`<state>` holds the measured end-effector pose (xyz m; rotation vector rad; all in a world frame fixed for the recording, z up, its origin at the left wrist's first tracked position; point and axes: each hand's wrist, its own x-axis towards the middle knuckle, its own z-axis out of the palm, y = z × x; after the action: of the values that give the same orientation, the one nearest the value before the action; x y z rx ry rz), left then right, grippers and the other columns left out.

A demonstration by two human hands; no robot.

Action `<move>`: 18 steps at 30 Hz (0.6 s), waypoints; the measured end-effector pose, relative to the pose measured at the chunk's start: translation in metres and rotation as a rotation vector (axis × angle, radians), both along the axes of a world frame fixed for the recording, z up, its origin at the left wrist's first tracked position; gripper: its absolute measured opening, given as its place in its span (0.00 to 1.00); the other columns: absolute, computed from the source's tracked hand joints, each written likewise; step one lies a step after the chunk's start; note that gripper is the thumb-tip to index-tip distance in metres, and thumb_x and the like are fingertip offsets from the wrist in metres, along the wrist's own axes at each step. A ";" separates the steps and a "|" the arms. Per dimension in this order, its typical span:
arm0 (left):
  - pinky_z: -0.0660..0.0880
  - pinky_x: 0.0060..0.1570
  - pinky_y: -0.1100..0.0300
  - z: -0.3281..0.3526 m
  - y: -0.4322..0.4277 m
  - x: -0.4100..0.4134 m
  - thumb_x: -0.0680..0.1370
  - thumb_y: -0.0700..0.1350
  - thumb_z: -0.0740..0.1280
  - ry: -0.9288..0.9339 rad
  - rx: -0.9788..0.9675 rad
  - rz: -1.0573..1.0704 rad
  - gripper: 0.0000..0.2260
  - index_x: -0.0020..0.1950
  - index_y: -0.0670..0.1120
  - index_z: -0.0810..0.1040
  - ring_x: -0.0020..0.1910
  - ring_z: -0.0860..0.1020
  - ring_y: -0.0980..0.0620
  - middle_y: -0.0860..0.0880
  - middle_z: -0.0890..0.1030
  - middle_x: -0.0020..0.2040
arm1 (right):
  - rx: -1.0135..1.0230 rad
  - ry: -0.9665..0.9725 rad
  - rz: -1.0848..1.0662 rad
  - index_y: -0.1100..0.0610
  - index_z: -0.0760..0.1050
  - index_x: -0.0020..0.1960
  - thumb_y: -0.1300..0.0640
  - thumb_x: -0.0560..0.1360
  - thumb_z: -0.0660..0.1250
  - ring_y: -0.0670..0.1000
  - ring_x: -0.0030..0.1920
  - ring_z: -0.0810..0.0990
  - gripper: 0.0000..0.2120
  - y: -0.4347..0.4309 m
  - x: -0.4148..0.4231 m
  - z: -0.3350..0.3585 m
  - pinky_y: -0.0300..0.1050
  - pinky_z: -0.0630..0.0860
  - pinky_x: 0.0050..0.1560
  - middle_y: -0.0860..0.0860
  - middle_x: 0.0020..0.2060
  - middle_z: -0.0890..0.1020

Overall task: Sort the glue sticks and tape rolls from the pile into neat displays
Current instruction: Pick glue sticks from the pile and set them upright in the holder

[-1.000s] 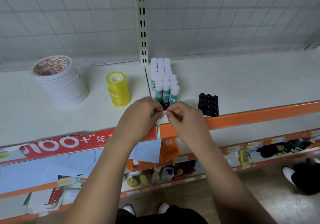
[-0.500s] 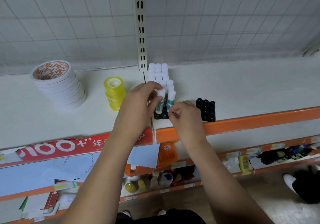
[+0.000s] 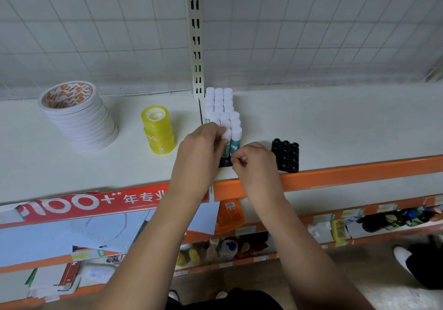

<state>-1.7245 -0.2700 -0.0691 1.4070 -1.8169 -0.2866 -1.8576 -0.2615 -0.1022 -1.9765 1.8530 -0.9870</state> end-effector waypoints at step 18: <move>0.77 0.42 0.53 0.015 0.033 0.069 0.77 0.48 0.68 -0.107 0.051 0.238 0.07 0.54 0.53 0.80 0.41 0.81 0.48 0.55 0.84 0.42 | -0.110 -0.104 0.201 0.52 0.81 0.48 0.58 0.74 0.70 0.44 0.39 0.78 0.04 0.027 0.053 0.043 0.48 0.79 0.43 0.45 0.40 0.80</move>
<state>-1.6553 -0.2374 -0.0541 1.6841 -1.7148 -0.1380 -1.8042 -0.2345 -0.0590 -2.0820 1.5421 -1.1279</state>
